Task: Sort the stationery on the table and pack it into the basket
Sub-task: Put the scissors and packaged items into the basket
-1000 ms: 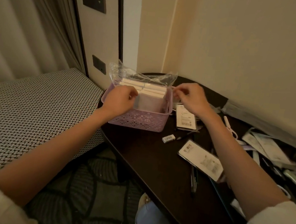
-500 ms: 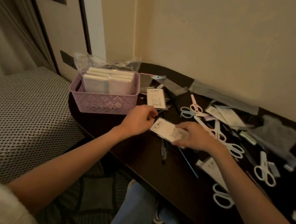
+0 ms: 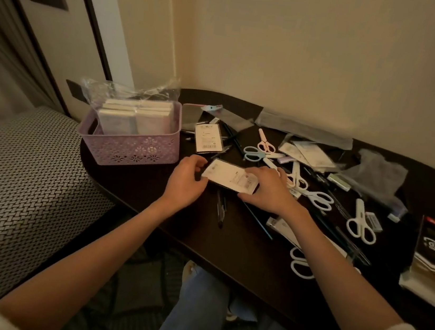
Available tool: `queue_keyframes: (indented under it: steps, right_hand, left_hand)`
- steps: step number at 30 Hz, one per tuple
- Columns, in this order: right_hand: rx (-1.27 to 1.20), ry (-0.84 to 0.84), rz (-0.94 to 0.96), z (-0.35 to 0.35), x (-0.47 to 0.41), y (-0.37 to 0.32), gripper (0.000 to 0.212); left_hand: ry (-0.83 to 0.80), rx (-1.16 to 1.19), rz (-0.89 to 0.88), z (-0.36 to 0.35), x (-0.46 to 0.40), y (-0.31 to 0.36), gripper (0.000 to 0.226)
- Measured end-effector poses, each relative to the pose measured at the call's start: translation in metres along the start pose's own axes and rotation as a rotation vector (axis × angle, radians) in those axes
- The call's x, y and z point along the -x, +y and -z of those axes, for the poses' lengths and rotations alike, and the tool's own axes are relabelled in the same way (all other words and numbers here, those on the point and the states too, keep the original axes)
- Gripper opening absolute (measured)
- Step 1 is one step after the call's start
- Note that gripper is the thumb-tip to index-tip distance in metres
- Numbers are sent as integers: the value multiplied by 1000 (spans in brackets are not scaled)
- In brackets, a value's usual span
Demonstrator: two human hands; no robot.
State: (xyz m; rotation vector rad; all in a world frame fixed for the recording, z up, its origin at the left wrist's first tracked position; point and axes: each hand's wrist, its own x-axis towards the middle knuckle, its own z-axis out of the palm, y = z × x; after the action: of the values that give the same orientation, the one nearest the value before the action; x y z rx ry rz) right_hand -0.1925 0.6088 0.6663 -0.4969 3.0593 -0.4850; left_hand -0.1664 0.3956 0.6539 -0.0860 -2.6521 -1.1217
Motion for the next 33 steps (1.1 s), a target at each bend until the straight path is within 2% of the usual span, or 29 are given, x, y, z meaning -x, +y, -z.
queue_keyframes:
  steps: [2,4,7,9,14,17,20,22,25,27,30,33]
  right_hand:
    - [-73,95,-21,1,2,-2,74]
    - [-264,143,-54,4,8,-10,73]
    - [-639,82,-117,12,21,-26,69]
    - [-760,10,-145,14,30,-33,68]
    - [-891,-27,-208,13,46,-33,72]
    - [-896,-2,-223,17,55,-28,71]
    - [-908,50,-228,22,61,-15,59]
    - [-836,149,-228,25,64,0,46]
    - [-275,294,-199,22,60,33,33]
    - [-21,261,-210,16,54,50,36]
    - [138,182,-257,12,43,58,41]
    - [238,197,-278,13,35,56,39]
  left_hand:
    - [94,112,71,1,2,4,38]
    - [138,284,186,2,5,10,36]
    - [44,661,327,-2,6,23,51]
    - [-2,821,322,-8,6,29,59]
    - [-88,992,305,-22,1,44,88]
    - [-141,1062,317,-29,-1,55,90]
    - [-127,1160,373,-35,-4,61,79]
    - [-133,1212,419,-37,-8,64,71]
    - [-156,1248,465,-35,-12,67,68]
    - [-166,1248,474,-33,-14,70,70]
    - [-179,1244,485,-30,-14,72,72]
    - [-207,1231,484,-29,-12,71,79]
